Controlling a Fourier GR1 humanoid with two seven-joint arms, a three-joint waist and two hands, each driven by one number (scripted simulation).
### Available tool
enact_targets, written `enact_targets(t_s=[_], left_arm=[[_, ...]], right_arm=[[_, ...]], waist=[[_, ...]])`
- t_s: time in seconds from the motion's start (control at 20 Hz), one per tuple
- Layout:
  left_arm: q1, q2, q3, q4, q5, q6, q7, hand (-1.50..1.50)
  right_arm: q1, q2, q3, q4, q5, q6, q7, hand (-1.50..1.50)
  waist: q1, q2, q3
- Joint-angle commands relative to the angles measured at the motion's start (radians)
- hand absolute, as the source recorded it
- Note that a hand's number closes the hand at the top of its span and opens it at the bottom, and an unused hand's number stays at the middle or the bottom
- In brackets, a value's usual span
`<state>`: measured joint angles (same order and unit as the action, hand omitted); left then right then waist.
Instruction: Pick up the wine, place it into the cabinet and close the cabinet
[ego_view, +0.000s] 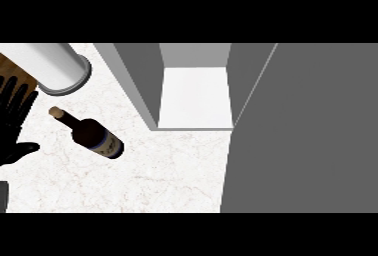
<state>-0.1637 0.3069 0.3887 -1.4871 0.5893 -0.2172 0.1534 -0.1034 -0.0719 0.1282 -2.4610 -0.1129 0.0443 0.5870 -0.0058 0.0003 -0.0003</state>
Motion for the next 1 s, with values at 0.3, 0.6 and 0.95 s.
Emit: enact_targets(t_s=[0.3, 0.6, 0.95], left_arm=[[-0.064, -0.009, -0.029, 0.381, -0.118, -0.128, -0.228, -1.5], [-0.104, -0.013, -0.037, 0.55, -0.162, -0.172, -0.348, -1.5], [-0.165, -0.013, -0.053, 0.804, -0.229, -0.241, -0.521, -1.5]], right_arm=[[-0.018, 0.022, 0.023, -0.073, 0.002, -0.029, 0.053, -1.5], [0.016, -0.026, -0.073, -0.148, -0.1, 0.004, 0.112, -1.5], [-0.038, 0.054, 0.068, -0.028, 0.083, -0.043, 0.018, -1.5]], waist=[[-0.003, 0.001, 0.0], [-0.005, 0.0, 0.0], [-0.002, 0.001, -0.001]])
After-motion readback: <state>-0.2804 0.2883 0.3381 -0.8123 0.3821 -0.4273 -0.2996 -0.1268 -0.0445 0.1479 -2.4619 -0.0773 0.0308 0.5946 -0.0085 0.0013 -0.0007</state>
